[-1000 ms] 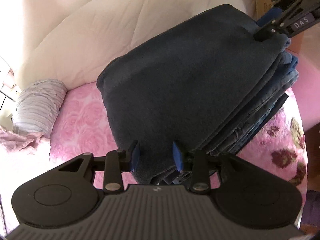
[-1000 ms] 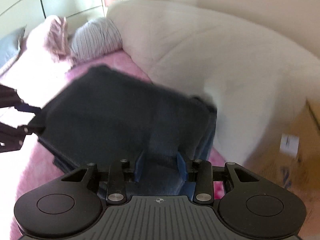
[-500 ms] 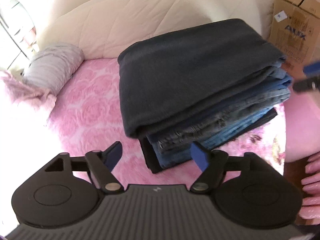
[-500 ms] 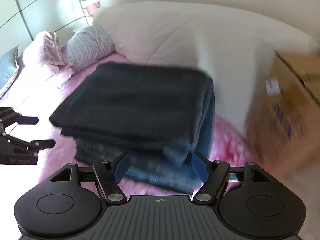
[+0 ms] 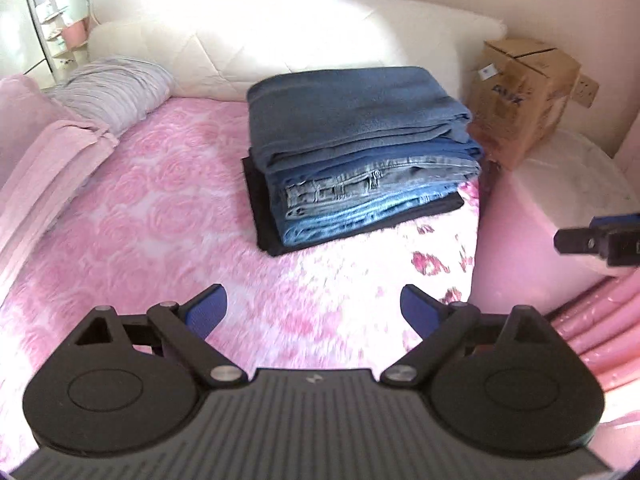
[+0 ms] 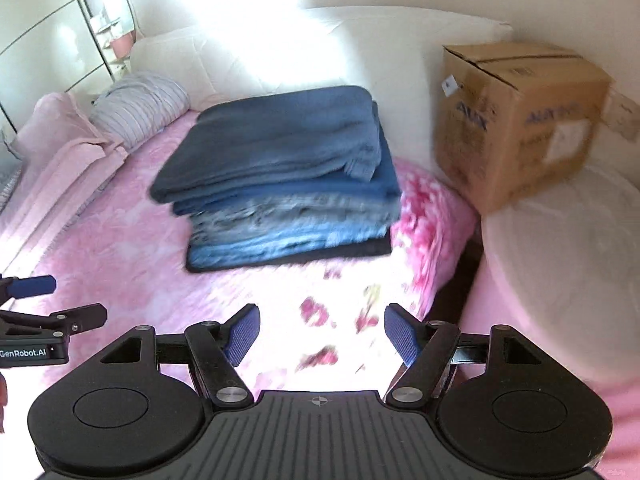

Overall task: Fold clothes
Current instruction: 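Open both grippers and withdraw them from the stack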

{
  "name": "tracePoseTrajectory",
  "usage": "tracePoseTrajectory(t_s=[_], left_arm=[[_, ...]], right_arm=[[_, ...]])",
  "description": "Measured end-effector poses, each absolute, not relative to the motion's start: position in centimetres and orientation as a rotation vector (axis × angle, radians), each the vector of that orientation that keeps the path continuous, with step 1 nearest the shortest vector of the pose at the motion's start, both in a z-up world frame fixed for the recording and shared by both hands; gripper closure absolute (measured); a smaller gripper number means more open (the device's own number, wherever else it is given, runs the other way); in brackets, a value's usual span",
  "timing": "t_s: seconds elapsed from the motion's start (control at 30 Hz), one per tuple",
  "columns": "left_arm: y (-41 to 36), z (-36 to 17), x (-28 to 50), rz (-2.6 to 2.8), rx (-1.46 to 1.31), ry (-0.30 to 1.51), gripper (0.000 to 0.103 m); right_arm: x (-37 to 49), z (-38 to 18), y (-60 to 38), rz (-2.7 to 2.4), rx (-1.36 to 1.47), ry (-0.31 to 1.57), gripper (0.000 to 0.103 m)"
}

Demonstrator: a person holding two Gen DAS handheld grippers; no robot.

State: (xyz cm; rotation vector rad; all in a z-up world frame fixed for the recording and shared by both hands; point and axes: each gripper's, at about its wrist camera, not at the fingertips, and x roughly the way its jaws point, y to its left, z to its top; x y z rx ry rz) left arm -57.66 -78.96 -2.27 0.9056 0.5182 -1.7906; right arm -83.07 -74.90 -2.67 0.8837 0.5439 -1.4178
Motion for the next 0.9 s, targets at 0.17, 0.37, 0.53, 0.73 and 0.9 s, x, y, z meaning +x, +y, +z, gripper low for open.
tracePoseTrajectory(t_s=[0.17,0.37,0.53,0.73,0.9], left_arm=[[-74.0,0.8,-54.9,-1.817,0.805,0.484,0.011],[-70.4,4.0,-54.0,-1.858,0.755,0.474,0.011],[-69.2,5.6,-54.6,-1.837,0.742,0.510,0.011],[-68.8,6.8,-56.3,-1.756,0.736,0.575,0.011],[-68.6,7.6,-58.4,-1.707,0.724,0.592,0.011]], right_arm=[[-79.1,0.3,-69.6,-1.449,0.898,0.527,0.031],[-76.9,4.8,-65.9,-1.469,0.845,0.501,0.030],[-76.7,7.0,-64.8,-1.481,0.781,0.510,0.030],[-77.2,8.4,-64.6,-1.440,0.725,0.534,0.030],[-79.1,8.6,-64.8,-1.406,0.726,0.548,0.030]])
